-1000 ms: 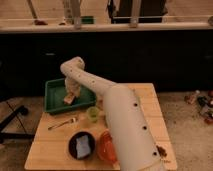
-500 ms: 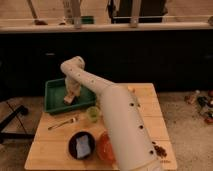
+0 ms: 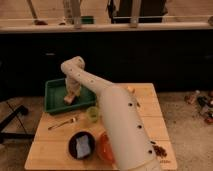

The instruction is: Wipe tray with eraser

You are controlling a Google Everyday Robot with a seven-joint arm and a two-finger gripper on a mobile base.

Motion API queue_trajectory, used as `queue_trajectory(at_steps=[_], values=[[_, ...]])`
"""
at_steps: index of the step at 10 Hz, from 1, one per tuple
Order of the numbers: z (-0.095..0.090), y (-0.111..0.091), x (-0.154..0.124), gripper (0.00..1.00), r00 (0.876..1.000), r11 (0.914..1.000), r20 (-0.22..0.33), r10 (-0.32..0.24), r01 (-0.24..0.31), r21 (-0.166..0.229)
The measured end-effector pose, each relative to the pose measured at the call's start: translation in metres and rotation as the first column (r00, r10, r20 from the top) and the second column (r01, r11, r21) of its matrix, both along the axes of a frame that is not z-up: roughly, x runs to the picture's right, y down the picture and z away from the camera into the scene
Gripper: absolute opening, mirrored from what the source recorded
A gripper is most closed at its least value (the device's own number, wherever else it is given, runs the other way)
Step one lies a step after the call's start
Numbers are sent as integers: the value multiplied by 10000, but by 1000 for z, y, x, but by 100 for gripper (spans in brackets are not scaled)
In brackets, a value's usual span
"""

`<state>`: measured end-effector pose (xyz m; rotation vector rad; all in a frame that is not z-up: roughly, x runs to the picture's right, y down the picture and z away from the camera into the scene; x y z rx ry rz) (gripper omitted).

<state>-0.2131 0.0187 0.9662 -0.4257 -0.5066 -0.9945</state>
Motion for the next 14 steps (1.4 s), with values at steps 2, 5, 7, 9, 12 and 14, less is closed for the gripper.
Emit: queue_trajectory(at_steps=[2,5,7,9,12,14], values=[[1,4,-6,0,9995,9996,-271,-153,159,242],[0,9,-4,0,9960,9980,-876,-162,215,600],[-2,9,-1,0,9926,9966,-1211,-122,219,793],[-3,10,2,0,9873,9944,-1577,-179,340,1004],[-6,10,9,0,9741,9871,-2233,-354,689,1444],[-7,11,9,0,9722,9858,-2322,-311,683,1537]])
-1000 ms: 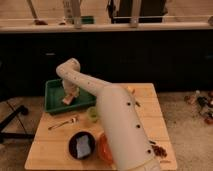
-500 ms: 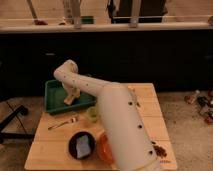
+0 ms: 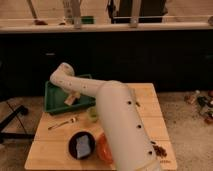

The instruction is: Wipe tray with eraser

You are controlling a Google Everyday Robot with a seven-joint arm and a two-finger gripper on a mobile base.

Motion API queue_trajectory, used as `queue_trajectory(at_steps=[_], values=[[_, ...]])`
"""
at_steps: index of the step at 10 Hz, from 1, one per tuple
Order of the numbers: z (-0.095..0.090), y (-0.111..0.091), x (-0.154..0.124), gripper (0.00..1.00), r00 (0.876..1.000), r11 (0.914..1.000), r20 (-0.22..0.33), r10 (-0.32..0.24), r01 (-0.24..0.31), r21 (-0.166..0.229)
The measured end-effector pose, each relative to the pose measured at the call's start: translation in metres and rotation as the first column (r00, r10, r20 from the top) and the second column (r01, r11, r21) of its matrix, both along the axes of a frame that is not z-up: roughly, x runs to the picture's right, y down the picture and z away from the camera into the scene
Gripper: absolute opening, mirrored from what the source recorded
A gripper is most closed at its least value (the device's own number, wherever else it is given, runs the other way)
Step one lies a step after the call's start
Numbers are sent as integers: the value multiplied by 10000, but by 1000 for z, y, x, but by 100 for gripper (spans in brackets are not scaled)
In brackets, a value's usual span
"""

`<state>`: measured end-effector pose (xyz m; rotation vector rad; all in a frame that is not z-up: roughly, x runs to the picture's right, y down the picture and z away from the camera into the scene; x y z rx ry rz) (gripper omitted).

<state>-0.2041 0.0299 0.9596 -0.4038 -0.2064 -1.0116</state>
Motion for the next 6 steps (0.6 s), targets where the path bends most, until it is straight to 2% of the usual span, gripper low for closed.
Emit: queue_trajectory(at_steps=[4,6], values=[[11,8,7,0,9999,9993,-14,121,-121,-367],[17,8,20,0,9996,9988,-208,193,-203,-456]])
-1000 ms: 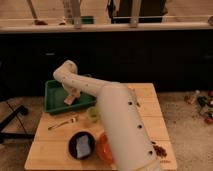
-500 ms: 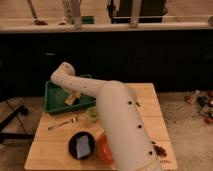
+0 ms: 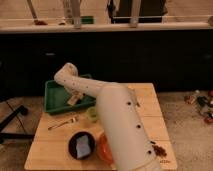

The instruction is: Wipe tray with eraser

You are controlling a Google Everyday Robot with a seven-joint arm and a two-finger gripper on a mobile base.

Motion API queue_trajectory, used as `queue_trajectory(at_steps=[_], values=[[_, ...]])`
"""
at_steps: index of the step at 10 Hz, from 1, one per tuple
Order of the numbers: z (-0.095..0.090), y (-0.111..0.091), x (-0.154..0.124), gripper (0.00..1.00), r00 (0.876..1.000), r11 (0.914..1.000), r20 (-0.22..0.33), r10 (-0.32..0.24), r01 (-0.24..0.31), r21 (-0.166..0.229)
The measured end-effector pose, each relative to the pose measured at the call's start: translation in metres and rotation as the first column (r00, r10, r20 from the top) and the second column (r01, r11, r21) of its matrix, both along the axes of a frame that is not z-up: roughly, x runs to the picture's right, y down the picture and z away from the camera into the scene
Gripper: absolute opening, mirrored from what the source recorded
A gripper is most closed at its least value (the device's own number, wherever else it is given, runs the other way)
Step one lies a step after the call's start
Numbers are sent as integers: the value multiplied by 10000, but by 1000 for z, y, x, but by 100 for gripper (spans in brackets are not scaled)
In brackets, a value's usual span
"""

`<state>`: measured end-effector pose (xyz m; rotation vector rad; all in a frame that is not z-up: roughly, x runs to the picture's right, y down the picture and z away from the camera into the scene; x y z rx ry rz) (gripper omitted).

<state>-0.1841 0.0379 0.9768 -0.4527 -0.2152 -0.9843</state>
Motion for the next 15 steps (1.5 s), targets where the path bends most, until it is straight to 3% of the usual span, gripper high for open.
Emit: queue_trajectory(at_steps=[2,4,7,11,15], values=[[4,-6,7,0,9999,10000,-112,10,-9,78],[10,-27,13,0,9995,9994,-318,-83,93,319],[24,-42,-7,0,9981,9973,-272,-552,564,467],[23,-35,-40,0,9945,9959,570,-876,862,263],[6,-18,-33,0,9901,9955,1039,-947,951,12]])
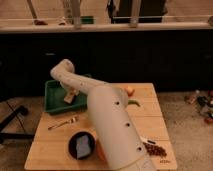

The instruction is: Wipe tray with eraser

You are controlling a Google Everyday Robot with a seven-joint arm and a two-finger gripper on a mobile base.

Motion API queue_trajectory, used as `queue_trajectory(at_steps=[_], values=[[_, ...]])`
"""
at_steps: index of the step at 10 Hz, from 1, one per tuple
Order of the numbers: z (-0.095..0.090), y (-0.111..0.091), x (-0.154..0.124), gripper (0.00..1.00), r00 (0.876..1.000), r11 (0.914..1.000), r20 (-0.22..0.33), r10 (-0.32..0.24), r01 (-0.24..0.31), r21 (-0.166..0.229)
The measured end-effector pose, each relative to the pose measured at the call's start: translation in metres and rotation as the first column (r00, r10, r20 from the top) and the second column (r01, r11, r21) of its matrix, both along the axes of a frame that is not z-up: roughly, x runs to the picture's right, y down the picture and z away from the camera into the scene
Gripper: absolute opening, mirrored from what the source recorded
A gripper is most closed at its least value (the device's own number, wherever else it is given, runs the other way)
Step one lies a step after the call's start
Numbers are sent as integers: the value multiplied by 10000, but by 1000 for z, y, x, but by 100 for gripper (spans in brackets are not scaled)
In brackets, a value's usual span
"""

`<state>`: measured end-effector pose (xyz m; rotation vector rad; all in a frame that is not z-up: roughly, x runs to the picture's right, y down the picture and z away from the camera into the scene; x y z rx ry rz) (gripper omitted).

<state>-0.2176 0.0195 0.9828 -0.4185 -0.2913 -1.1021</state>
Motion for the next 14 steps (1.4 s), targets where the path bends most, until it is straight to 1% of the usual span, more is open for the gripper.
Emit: queue_trajectory(at_steps=[1,2,3,4,5,7,9,11,12,14], values=[[0,4,4,0,10000,10000,-83,-42,41,-76],[2,7,13,0,9997,9999,-227,-68,64,-155],[5,10,31,0,9985,9996,-546,-95,81,-258],[7,10,37,0,9978,9997,-653,-55,38,-259],[14,6,54,0,9946,9996,-1031,80,-106,-249],[20,-4,61,0,9910,9995,-1315,258,-279,-141],[24,-17,55,0,9901,9994,-1361,353,-348,57],[27,-23,40,0,9920,9995,-1222,305,-288,158],[29,-24,32,0,9933,9997,-1134,225,-208,163],[34,-18,13,0,9963,10000,-856,-4,4,-2]])
